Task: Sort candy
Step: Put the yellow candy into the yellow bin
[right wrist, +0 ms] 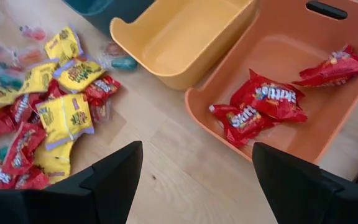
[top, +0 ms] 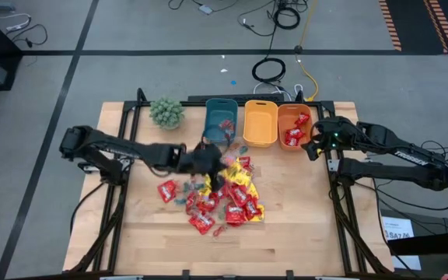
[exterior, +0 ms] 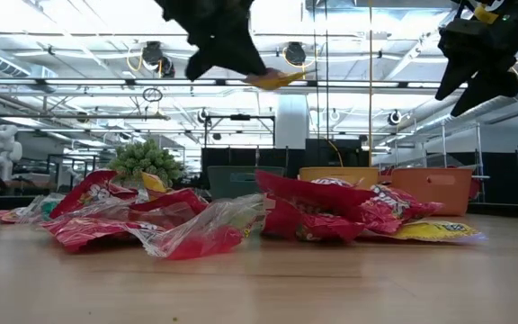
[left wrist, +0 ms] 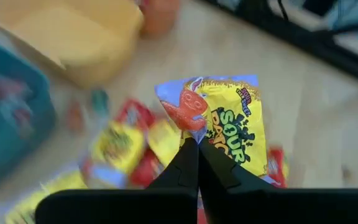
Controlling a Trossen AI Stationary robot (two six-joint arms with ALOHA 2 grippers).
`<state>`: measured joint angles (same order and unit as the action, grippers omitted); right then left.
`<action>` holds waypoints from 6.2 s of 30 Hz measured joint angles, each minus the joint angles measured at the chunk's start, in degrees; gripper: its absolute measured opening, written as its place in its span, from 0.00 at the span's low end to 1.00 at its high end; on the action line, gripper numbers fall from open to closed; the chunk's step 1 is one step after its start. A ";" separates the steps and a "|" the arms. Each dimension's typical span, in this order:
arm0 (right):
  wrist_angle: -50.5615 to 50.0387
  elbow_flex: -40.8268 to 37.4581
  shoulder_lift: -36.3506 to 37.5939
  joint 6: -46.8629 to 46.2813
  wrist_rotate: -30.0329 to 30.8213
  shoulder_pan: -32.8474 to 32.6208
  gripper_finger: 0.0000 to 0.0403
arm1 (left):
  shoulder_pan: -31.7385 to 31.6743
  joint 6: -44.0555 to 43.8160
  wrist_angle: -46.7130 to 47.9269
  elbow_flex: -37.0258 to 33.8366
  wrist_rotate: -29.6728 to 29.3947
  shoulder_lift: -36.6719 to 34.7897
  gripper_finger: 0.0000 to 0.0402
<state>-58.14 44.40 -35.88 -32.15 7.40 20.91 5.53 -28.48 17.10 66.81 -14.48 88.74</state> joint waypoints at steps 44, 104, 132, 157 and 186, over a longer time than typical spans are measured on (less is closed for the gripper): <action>4.84 0.00 -0.82 -16.71 8.96 -0.01 0.74 | -32.97 37.03 15.90 38.30 26.04 23.50 0.50; 4.71 0.00 -1.05 -5.85 -1.81 -0.01 0.74 | 0.16 -35.44 3.51 -8.74 -17.71 12.69 0.01; 9.94 -0.02 -1.07 -11.55 -1.12 -0.02 0.74 | -25.34 15.40 -8.77 27.68 14.65 23.85 0.07; 9.80 -0.02 -1.07 -18.23 1.96 -0.02 0.74 | -29.42 23.00 5.75 44.50 29.56 32.87 0.50; 9.78 -0.02 -1.05 -7.08 -1.91 -0.02 0.74 | -2.69 -24.62 -0.31 -12.76 -3.03 3.96 0.44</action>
<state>-48.36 44.38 -36.93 -39.22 5.49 20.88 2.83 -53.10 16.79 54.04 -17.51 92.70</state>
